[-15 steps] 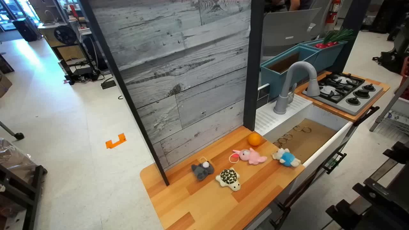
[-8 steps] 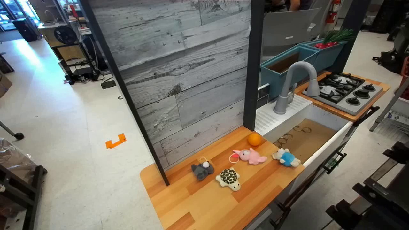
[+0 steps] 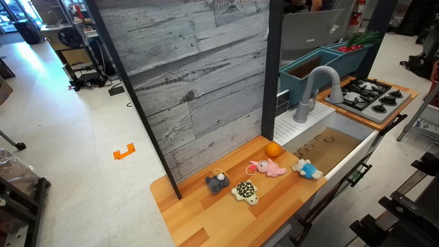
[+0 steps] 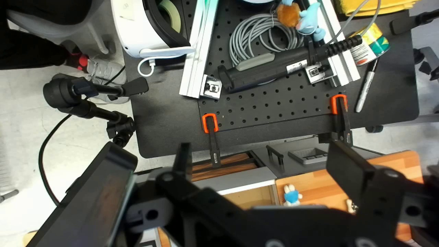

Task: Push the tap nozzle to the left

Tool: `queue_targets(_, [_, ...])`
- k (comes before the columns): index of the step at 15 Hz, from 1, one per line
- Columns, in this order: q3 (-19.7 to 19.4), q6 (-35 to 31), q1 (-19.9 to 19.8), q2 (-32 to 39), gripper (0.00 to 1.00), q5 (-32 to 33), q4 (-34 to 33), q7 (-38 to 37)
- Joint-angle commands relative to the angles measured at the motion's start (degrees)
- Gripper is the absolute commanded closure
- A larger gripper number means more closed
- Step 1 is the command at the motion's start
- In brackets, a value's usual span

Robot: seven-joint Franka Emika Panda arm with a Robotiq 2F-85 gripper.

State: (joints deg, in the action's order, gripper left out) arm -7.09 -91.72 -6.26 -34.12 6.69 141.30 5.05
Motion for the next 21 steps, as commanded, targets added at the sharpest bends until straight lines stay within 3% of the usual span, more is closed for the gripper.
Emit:
queue_targets(1, [0.0,0.1,0.1,0.0,0.00,0.0,-0.1,0.0])
queue_targets(6, [0.0,-1.9,0.2,1.8,0.00,-0.4,-0.7,-0.7])
queue_targets(8, [-0.3,-6.0,0.3,3.6,0.00,-0.5,-0.6,-0.4])
queue_targets(14, [1.0,-28.5,-0.2,15.8,0.00,1.7,2.2,-4.1])
queue_targets(17, [2.9,-35.4,-1.2,23.5,0.00,6.4,2.2,-10.2])
queue_targets(21, [2.2,-44.0,-1.4,33.9,0.00,11.5,0.6,-19.3])
